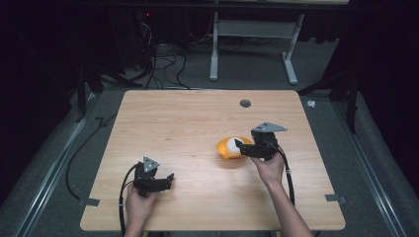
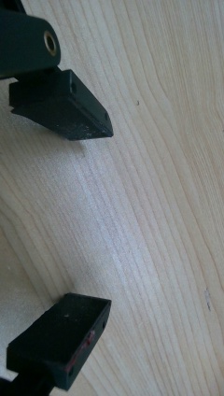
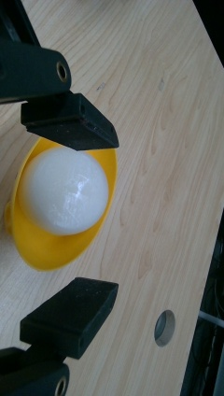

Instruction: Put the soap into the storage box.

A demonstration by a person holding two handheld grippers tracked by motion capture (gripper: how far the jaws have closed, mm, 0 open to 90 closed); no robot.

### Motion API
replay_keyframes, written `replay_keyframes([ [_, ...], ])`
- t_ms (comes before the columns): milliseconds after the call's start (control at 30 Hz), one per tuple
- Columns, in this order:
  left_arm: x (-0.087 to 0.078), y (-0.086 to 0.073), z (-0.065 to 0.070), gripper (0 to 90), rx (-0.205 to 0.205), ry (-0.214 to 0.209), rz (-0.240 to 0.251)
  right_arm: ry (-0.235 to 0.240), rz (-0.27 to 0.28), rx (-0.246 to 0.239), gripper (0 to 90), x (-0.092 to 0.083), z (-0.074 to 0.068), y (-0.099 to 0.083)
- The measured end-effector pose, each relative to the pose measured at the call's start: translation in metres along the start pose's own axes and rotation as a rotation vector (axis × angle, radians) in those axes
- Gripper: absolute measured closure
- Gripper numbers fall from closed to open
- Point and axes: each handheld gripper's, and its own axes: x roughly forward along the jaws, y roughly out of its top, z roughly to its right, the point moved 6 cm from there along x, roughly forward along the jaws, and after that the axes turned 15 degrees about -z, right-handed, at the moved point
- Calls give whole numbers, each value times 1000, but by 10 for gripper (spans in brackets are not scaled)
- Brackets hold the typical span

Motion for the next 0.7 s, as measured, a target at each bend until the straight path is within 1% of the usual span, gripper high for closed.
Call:
replay_keyframes([
  [300,0,0,0,153,0,0,0,-7,22,10,275,-14,6,-3],
  [400,0,0,0,153,0,0,0,-12,19,6,278,-16,6,-5],
  [433,0,0,0,153,0,0,0,-23,15,1,280,-19,8,-7],
  [567,0,0,0,154,-1,1,0,-24,20,8,282,-24,9,-9],
  [600,0,0,0,155,-1,3,0,-27,34,9,284,-30,10,-10],
  [633,0,0,0,155,-1,3,0,-27,34,9,284,-30,10,-10],
  [700,0,0,0,155,-1,3,0,-30,49,14,289,-36,12,-13],
])
